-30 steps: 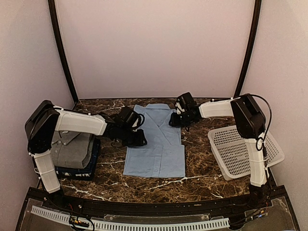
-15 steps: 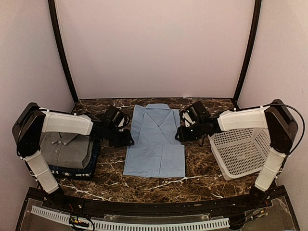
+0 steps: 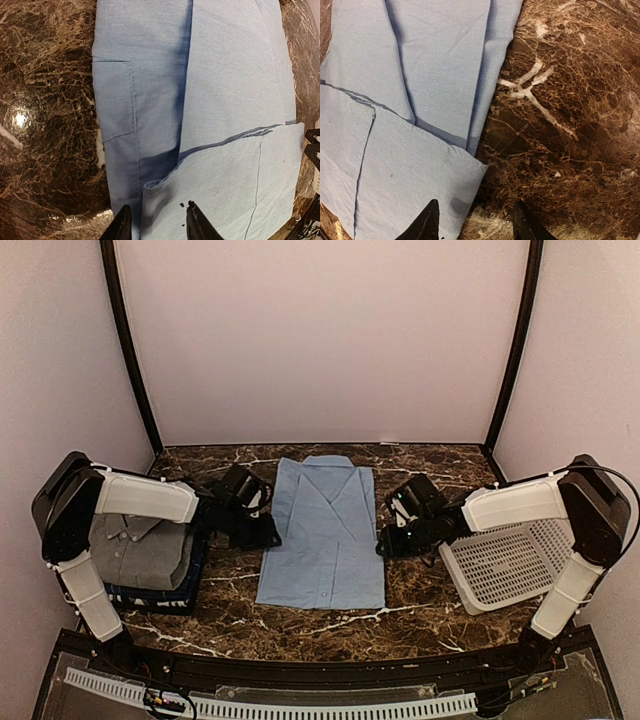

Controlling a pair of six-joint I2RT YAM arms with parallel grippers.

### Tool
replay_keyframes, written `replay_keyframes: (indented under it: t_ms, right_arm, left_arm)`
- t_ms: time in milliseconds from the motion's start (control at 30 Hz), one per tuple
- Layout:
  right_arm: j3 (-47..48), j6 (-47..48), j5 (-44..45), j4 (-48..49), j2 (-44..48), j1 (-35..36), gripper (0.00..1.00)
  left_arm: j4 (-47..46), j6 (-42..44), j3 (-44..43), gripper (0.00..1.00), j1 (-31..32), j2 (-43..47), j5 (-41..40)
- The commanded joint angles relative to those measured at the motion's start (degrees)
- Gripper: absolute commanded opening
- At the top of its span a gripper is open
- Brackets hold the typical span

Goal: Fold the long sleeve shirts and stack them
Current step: Flatten out the crumpled shirt at the center of the board.

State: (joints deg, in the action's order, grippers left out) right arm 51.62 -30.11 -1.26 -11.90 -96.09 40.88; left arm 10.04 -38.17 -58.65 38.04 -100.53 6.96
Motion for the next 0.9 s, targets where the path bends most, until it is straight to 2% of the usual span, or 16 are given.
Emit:
replay_keyframes:
  t_ms: [0,133,333,533,767,867]
  right_arm:
    - [1.4,-0.9,-0.2,3.2,-1.0,0.1,0.46]
    - [1.9,-1.2,-0.5,4.4,-3.3,0.1,0.44]
    - [2.1,-1.9,-0.8,6.1,-4.7,0.1,0.4]
    - [2.4,-2.0,-0.2,6.9,-4.9,0.1,0.37]
    - [3.5,-1.6,-0.5,6.5,-4.7,0.1,0.26]
    - [3.7,-1.5,-0.8,6.2,-4.3,0.1,0.16]
  left_arm:
    - [-0.4,0.6,0.0,0.36,-0.2,-0.6,-0.5]
    - [-1.3,0.5,0.0,0.36,-0.2,-1.4,-0.5]
    - [-1.9,0.4,-1.5,0.3,-0.2,-2.7,0.0]
    - [-1.7,0.9,-2.9,0.16,-0.2,-2.8,1.4]
    - [-0.2,1.6,-3.8,0.09,-0.2,-1.2,3.1]
    - [0.8,2.1,-4.3,0.04,-0.2,-0.2,3.9]
